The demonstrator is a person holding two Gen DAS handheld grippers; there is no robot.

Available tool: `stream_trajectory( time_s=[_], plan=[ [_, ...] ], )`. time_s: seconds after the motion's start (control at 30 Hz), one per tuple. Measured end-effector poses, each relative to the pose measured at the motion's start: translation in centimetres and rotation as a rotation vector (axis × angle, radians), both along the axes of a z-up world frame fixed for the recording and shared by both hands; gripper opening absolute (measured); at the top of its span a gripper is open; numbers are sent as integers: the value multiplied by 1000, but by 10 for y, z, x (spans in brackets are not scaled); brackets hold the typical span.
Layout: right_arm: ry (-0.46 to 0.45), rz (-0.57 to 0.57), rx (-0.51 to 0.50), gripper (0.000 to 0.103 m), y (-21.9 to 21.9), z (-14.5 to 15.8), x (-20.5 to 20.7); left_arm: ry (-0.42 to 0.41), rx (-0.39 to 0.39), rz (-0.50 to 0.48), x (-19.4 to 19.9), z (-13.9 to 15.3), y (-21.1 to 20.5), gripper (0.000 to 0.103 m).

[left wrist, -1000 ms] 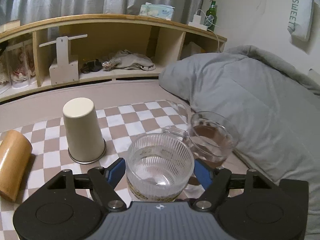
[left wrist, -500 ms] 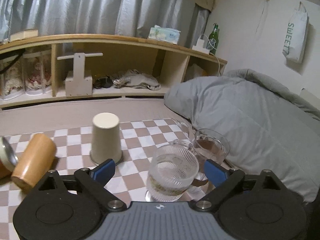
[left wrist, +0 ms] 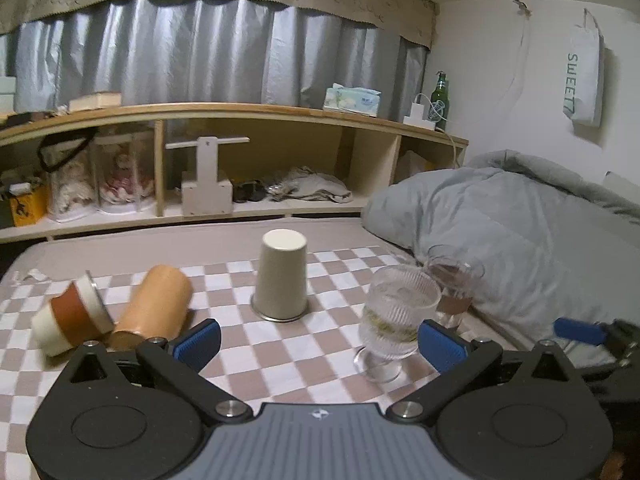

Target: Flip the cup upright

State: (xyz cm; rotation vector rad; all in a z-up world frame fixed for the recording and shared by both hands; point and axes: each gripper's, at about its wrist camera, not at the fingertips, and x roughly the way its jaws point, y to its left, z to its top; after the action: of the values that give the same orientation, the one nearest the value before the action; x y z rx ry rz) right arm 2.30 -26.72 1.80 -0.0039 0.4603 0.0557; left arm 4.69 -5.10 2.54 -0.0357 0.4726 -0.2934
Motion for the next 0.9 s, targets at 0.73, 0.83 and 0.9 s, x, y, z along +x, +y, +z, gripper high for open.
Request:
stream_trajectory(
  time_s=[0.73, 0.83, 0.9],
  plan=[
    [-45, -68, -47, 103, 3, -7, -41, -20, 47, 66, -31, -39, 20, 103],
    [-44, -70, -45, 103, 2, -8, -42, -17, 53, 63, -33, -41, 19, 103],
    [-45, -71, -53, 102, 3, -8, -43, -11, 51, 61, -33, -41, 18, 103]
  ],
)
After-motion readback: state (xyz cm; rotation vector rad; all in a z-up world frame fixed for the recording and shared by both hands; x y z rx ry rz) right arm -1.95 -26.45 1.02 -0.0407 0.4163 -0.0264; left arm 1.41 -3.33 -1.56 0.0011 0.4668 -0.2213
